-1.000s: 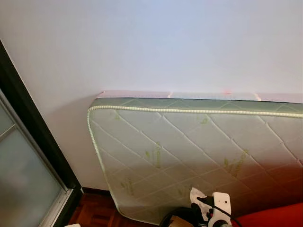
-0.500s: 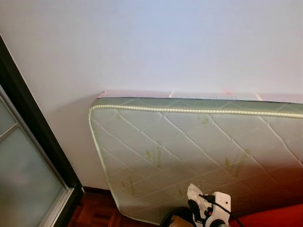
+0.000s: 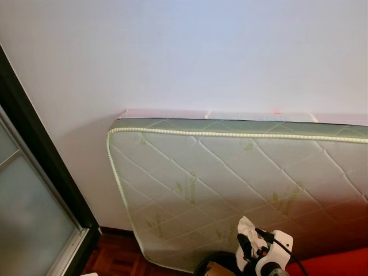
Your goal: Clean up the room
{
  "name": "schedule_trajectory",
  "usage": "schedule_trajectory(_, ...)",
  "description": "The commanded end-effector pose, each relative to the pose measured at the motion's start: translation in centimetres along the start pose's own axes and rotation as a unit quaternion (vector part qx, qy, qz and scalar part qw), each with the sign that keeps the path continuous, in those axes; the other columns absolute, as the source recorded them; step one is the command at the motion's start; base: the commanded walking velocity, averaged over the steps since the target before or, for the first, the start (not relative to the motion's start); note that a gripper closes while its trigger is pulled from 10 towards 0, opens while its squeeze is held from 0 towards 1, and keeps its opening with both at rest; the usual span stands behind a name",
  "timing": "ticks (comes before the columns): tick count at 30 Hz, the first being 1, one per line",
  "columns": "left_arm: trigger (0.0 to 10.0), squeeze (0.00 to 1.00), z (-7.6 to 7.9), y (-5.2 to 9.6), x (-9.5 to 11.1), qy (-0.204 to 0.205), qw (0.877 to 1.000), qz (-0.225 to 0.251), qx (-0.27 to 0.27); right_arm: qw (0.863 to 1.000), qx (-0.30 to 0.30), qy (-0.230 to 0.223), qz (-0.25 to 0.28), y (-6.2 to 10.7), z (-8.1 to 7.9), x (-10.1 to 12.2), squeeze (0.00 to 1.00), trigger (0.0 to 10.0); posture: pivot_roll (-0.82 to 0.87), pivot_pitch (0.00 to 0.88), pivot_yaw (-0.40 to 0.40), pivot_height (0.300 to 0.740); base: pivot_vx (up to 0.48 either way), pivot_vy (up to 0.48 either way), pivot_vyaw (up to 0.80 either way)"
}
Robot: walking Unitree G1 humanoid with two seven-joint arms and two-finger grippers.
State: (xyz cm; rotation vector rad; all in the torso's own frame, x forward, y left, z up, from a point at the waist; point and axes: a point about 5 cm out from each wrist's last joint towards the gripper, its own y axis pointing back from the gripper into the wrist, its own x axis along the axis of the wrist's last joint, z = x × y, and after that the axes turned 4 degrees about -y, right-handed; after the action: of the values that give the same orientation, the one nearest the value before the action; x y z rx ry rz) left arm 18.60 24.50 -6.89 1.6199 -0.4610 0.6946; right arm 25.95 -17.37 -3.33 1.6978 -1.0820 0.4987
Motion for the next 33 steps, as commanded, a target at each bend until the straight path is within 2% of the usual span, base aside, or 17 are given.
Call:
schedule_trajectory(1, 10.0, 0.00, -1.0, 0.4, -0.9, -0.003, 1.000, -0.007, 0.007, 0.994, 0.005, 0.085, -0.063, 0.3, -0.2, -2.0, 1.00, 10.0, -0.01, 0.000, 0.027, 0.717, 0.000, 0.000, 0.00)
schedule_trajectory(2, 10.0, 0.00, -1.0, 0.4, -0.9, -0.003, 1.000, -0.007, 0.007, 0.994, 0.005, 0.085, -0.063, 0.3, -0.2, -2.0, 1.00, 10.0, -0.01, 0.000, 0.027, 0.717, 0.000, 0.000, 0.00)
schedule_trajectory(5, 10.0, 0.00, -1.8, 0.7, -1.3, 0.000, 1.000, -0.008, 0.011, 1.000, 0.006, -0.027, 0.001, 0.2, -0.2, -0.8, 1.00, 10.0, -0.01, 0.000, 0.026, 0.717, 0.000, 0.000, 0.00)
schedule_trajectory(8, 10.0, 0.00, -2.4, 0.8, -1.4, 0.000, 1.000, -0.011, 0.015, 1.000, 0.003, 0.001, 0.014, 0.1, -0.2, -0.3, 1.00, 10.0, -0.01, 0.000, 0.031, 0.717, 0.000, 0.000, 0.00)
schedule_trajectory(9, 10.0, 0.00, -2.4, 0.7, -1.2, -0.001, 1.000, -0.012, 0.015, 0.997, 0.020, 0.067, 0.026, 0.1, -0.7, 0.0, 1.00, 10.0, -0.01, 0.000, 0.031, 0.717, 0.000, 0.000, 0.00)
schedule_trajectory(12, 10.0, 0.00, -2.3, 0.5, -0.8, -0.001, 1.000, -0.012, 0.015, 0.997, 0.043, 0.030, 0.050, 0.0, -1.3, 0.4, 1.00, 10.0, -0.01, 0.000, 0.028, 0.717, 0.000, 0.000, 0.00)
schedule_trajectory(13, 10.0, 0.00, -2.1, 0.5, -0.7, -0.001, 1.000, -0.011, 0.015, 0.998, 0.035, -0.018, 0.041, -0.1, -1.2, 0.3, 1.00, 10.0, -0.01, 0.000, 0.029, 0.717, 0.000, 0.000, 0.00)
schedule_trajectory(15, 10.0, 0.00, -1.8, 0.4, -0.6, -0.001, 1.000, -0.011, 0.014, 1.000, 0.013, -0.019, -0.008, -0.1, -0.8, -0.7, 1.00, 10.0, -0.01, 0.000, 0.029, 0.717, 0.000, 0.000, 0.00)
schedule_trajectory(16, 10.0, 0.00, -1.8, 0.4, -0.6, -0.001, 1.000, -0.011, 0.014, 1.000, 0.002, -0.005, -0.030, 0.0, -0.7, -1.1, 1.00, 10.0, -0.01, 0.000, 0.030, 0.717, 0.000, 0.000, 0.00)
schedule_trajectory(17, 10.0, 0.00, -1.3, 0.3, -0.6, -0.003, 1.000, -0.011, 0.011, 0.995, -0.013, 0.083, -0.047, 0.2, -0.3, -1.5, 1.00, 10.0, 0.00, 0.000, 0.030, 0.717, 0.000, 0.000, 0.00)
schedule_trajectory(18, 10.0, 0.00, -1.3, 0.3, -0.6, -0.003, 1.000, -0.011, 0.011, 0.995, -0.013, 0.083, -0.047, 0.2, -0.3, -1.5, 1.00, 10.0, 0.00, 0.000, 0.030, 0.717, 0.000, 0.000, 0.00)
schedule_trajectory(19, 10.0, 0.00, -0.9, 0.3, -0.7, -0.003, 1.000, -0.012, 0.009, 0.995, -0.010, 0.094, 0.008, 0.1, -0.4, -0.2, 1.00, 10.0, 0.00, 0.000, 0.029, 0.717, 0.000, 0.000, 0.00)
schedule_trajectory(22, 10.0, 0.00, -0.7, 0.3, -0.7, -0.002, 1.000, -0.012, 0.008, 0.997, -0.012, 0.018, 0.077, -0.2, -0.6, 1.8, 1.00, 10.0, -0.01, 0.000, 0.031, 0.717, 0.000, 0.000, 0.00)
schedule_trajectory(25, 10.0, 0.00, -0.5, 0.2, -0.8, -0.005, 1.000, -0.014, 0.007, 0.998, -0.013, 0.024, 0.062, -0.4, -0.6, 1.9, 1.00, 10.0, -0.02, 0.000, 0.034, 0.717, 0.000, 0.000, 0.00)
schedule_trajectory(26, 10.0, 0.00, -0.4, 0.2, -0.8, -0.006, 1.000, -0.015, 0.006, 0.998, -0.008, 0.045, 0.051, -0.5, -0.8, 1.9, 0.00, 10.0, -0.01, 0.000, 0.032, 0.717, 0.000, 0.000, 0.00)
schedule_trajectory(29, 10.0, 0.00, -0.4, 0.2, -0.8, -0.005, 1.000, -0.014, 0.006, 0.997, -0.014, 0.057, 0.041, -0.5, -0.7, 1.7, 0.00, 10.0, -0.01, 0.000, 0.032, 0.717, 0.000, 0.000, 0.00)
schedule_trajectory(33, 10.0, 0.00, -1.1, 0.4, -0.9, -0.002, 1.000, -0.012, 0.009, 0.998, -0.017, 0.050, 0.042, -0.3, -0.6, 1.3, 0.00, 10.0, 0.00, 0.000, 0.025, 0.717, 0.000, 0.000, 0.00)
